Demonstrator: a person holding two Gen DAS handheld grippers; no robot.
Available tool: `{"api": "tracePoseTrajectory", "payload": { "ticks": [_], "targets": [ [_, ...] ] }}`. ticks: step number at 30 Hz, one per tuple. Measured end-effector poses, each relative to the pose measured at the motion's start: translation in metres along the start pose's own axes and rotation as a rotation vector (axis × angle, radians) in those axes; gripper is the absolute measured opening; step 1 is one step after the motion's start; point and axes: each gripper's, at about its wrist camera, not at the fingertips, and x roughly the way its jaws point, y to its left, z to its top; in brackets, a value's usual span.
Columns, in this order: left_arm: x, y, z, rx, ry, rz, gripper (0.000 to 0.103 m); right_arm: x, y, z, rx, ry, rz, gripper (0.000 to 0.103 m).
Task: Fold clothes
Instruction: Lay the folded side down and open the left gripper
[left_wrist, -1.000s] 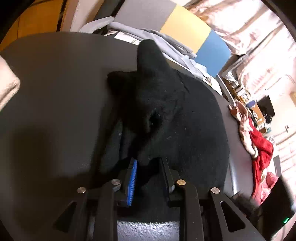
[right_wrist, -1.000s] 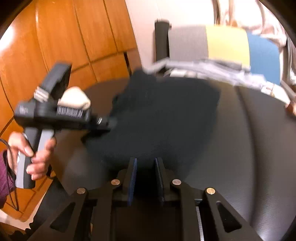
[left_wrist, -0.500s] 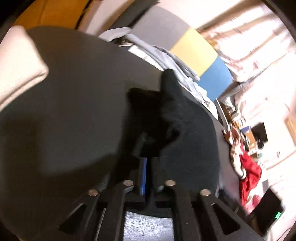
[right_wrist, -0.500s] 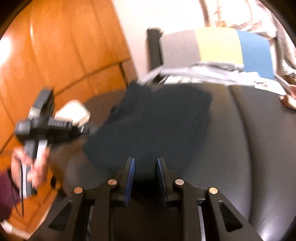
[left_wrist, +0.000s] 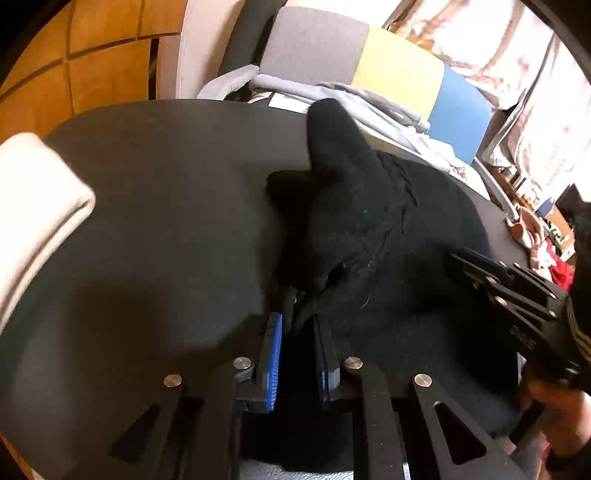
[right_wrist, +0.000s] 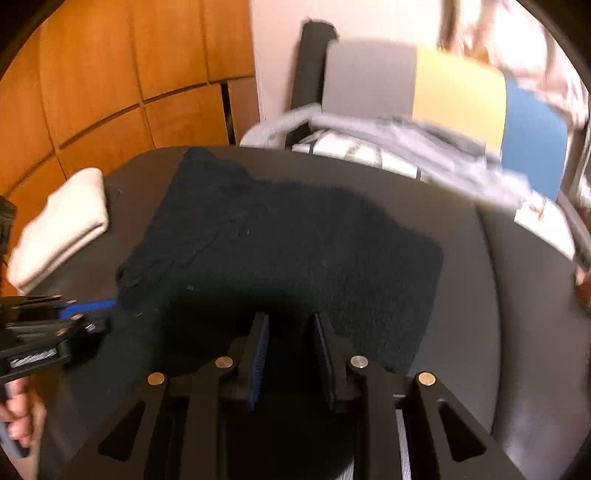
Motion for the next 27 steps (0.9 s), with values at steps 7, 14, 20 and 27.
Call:
{"api": "tracePoseTrajectory", "payload": {
  "ticks": [7,14,20,27],
  "targets": [
    [-0.06,0.011,0.002,-0.052,-0.157,0.003,0.018,-0.038,-0.023,-0.012,0.162,-0.119,0.09,0.025],
    [-0.045,-0.075,0.05,0.204,-0.228,-0.09,0.042,-0.045,-0.052,-0.003,0.291,-0.169,0.065,0.026],
    [0.033,-0.073,0.105,0.133,-0.078,-0.059,0.042,-0.008,-0.073,0.027,0.344,-0.098,0.069,0.026],
    [0.08,-0.033,0.11,0.037,0.001,0.144,0.08,0.01,-0.077,0.028,0.323,-0.034,0.059,0.027]
  ]
}}
